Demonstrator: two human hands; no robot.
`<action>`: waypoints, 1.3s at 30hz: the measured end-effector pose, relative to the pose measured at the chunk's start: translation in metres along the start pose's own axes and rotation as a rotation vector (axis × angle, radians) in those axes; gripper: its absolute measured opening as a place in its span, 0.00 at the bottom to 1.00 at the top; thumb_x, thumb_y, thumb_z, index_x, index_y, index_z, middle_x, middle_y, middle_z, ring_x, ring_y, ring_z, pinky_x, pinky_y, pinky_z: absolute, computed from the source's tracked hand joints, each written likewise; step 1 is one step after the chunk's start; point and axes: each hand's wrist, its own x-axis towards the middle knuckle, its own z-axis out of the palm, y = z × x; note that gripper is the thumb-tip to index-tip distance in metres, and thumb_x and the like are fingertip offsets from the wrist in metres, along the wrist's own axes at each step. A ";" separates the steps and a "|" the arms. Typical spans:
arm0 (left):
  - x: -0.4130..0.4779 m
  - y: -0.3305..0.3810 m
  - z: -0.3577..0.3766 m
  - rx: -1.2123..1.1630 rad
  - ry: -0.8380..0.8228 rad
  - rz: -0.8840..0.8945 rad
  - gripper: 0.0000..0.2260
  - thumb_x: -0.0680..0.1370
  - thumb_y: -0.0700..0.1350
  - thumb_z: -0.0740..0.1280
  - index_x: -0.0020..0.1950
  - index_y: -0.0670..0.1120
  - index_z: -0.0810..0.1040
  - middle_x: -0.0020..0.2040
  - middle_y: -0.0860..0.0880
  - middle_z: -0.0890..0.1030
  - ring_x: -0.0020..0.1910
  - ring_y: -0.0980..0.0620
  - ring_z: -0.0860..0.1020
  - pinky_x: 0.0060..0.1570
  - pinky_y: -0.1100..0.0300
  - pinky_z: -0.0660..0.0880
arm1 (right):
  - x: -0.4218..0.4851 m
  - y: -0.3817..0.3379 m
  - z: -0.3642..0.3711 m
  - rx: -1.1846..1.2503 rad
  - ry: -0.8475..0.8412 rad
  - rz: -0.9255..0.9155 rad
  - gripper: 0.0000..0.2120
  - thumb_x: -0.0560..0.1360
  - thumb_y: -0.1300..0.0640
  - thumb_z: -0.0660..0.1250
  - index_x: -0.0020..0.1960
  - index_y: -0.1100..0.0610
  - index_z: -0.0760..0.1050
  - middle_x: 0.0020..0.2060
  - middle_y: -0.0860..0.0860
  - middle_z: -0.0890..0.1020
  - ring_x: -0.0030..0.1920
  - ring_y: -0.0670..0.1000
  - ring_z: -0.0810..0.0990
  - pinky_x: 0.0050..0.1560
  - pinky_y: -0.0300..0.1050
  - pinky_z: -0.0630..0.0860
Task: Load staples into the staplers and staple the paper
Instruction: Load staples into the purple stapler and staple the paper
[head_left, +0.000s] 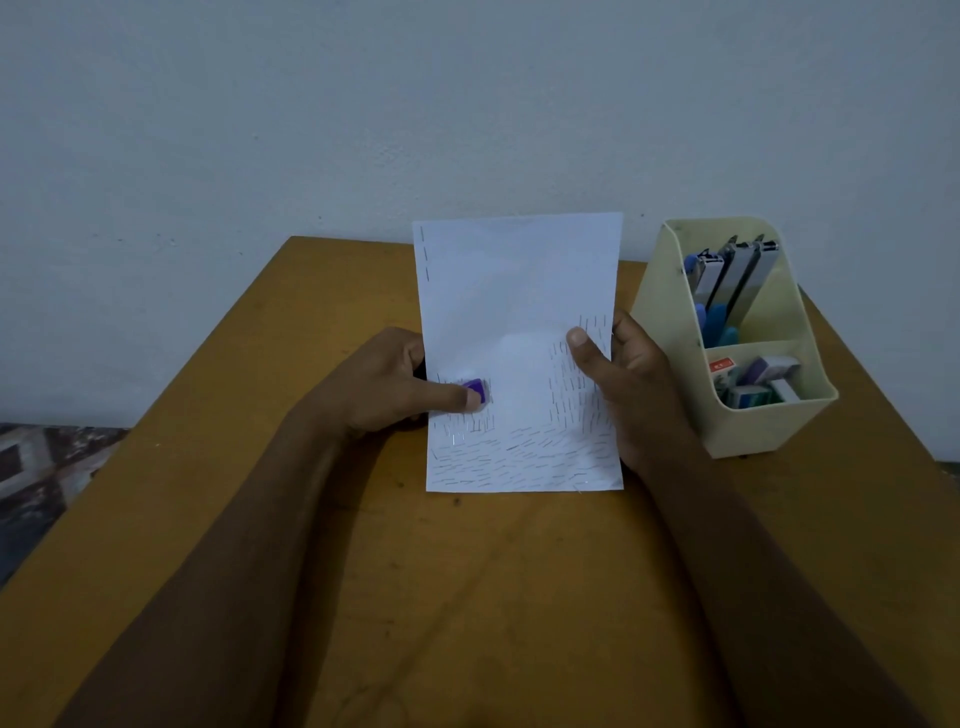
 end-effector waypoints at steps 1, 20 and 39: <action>-0.001 0.002 0.000 0.018 -0.005 0.000 0.06 0.72 0.44 0.73 0.48 0.45 0.81 0.45 0.52 0.86 0.38 0.52 0.83 0.31 0.67 0.74 | 0.000 0.000 0.000 -0.004 0.001 0.000 0.08 0.78 0.59 0.63 0.55 0.50 0.74 0.52 0.46 0.82 0.53 0.47 0.82 0.50 0.41 0.78; -0.005 0.006 -0.009 0.032 -0.127 -0.028 0.14 0.67 0.52 0.77 0.49 0.50 0.82 0.50 0.52 0.85 0.46 0.45 0.83 0.45 0.53 0.78 | 0.001 0.001 -0.001 0.008 0.010 -0.020 0.09 0.78 0.59 0.62 0.57 0.50 0.74 0.54 0.46 0.82 0.55 0.47 0.81 0.53 0.42 0.77; 0.000 -0.004 -0.006 0.021 -0.056 0.049 0.16 0.67 0.54 0.74 0.50 0.46 0.82 0.47 0.46 0.85 0.38 0.36 0.77 0.34 0.52 0.72 | -0.001 0.001 -0.001 0.000 -0.002 0.007 0.08 0.78 0.58 0.63 0.55 0.49 0.74 0.54 0.46 0.82 0.54 0.47 0.81 0.52 0.44 0.78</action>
